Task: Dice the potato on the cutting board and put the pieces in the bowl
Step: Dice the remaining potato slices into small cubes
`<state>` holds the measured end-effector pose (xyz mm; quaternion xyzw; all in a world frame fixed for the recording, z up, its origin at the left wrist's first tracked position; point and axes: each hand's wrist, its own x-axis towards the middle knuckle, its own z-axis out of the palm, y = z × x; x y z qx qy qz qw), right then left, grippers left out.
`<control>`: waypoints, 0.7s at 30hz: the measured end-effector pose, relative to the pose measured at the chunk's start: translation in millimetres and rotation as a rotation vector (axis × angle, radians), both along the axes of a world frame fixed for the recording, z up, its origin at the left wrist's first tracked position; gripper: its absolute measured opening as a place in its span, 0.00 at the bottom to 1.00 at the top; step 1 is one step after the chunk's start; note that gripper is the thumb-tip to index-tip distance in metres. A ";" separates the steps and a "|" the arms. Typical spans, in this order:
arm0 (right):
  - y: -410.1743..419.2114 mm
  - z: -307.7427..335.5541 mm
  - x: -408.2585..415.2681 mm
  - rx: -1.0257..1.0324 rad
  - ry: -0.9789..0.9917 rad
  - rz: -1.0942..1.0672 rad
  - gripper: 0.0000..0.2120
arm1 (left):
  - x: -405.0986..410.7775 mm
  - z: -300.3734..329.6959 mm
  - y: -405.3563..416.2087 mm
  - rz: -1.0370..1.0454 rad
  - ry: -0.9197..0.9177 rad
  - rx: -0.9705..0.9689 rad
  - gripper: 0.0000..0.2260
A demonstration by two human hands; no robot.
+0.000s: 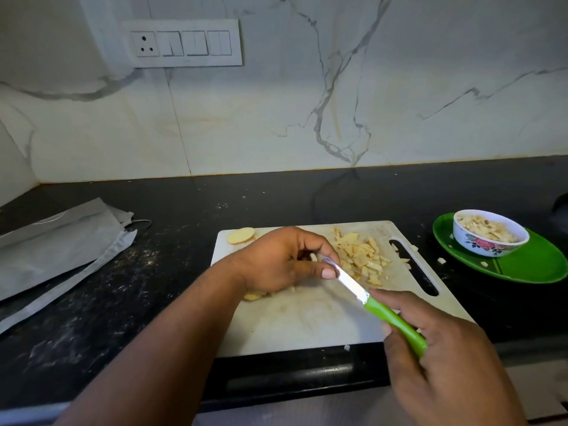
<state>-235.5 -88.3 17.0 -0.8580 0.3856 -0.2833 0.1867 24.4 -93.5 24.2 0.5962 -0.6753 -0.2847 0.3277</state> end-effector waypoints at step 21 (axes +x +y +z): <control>14.8 -8.7 25.1 -0.003 0.189 -0.026 0.24 | 15.1 -3.5 -5.8 0.629 0.234 -0.273 0.11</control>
